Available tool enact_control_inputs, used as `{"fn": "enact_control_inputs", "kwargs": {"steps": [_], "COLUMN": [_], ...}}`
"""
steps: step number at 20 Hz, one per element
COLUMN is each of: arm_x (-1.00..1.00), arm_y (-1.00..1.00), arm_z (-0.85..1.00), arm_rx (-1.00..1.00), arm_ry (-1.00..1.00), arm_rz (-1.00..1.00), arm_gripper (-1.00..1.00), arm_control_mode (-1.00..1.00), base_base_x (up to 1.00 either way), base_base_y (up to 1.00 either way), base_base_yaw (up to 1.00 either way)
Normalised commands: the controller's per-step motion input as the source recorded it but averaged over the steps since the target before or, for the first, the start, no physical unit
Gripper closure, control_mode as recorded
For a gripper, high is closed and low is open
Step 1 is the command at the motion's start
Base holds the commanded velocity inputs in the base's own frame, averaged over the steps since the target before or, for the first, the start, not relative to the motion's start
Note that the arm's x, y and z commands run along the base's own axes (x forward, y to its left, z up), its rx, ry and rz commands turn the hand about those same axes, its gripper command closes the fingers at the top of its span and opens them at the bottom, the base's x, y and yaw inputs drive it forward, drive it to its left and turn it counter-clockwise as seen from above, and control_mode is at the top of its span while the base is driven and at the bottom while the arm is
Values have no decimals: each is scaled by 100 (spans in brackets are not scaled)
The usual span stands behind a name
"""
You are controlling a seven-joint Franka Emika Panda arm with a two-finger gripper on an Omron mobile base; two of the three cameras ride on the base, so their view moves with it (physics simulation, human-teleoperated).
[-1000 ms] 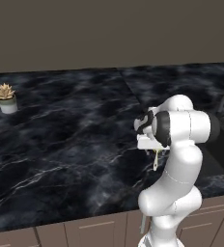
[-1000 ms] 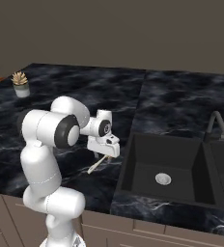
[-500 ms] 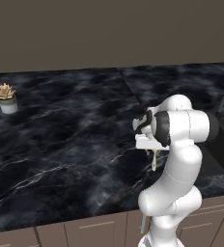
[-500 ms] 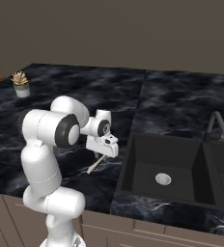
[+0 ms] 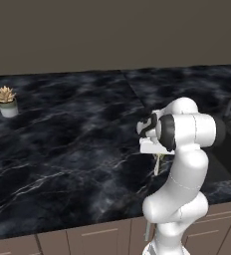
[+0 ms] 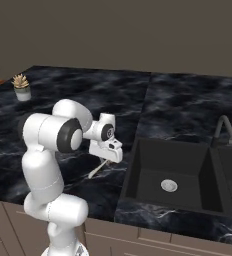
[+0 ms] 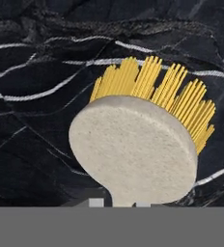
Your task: Grab the spray bottle from the cabinet, then place it next to the cutting board for sanitizing. Then grab the dish brush from the countertop next to the sink and place it next to the cutting board.
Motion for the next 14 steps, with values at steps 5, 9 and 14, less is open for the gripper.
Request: {"fn": "enact_control_inputs", "kwargs": {"steps": [5,9,14], "arm_x": [-1,-8,-48], "arm_y": [0,0,-1], "arm_z": [0,2,74], "arm_rx": [0,0,0], "arm_ry": [0,-3,-12], "arm_rz": [0,0,2], "arm_gripper": [100,100,100], "arm_control_mode": [-100,-100,-100], "base_base_x": [0,0,0], "base_base_y": [0,0,0], "base_base_yaw": [0,0,0]}}
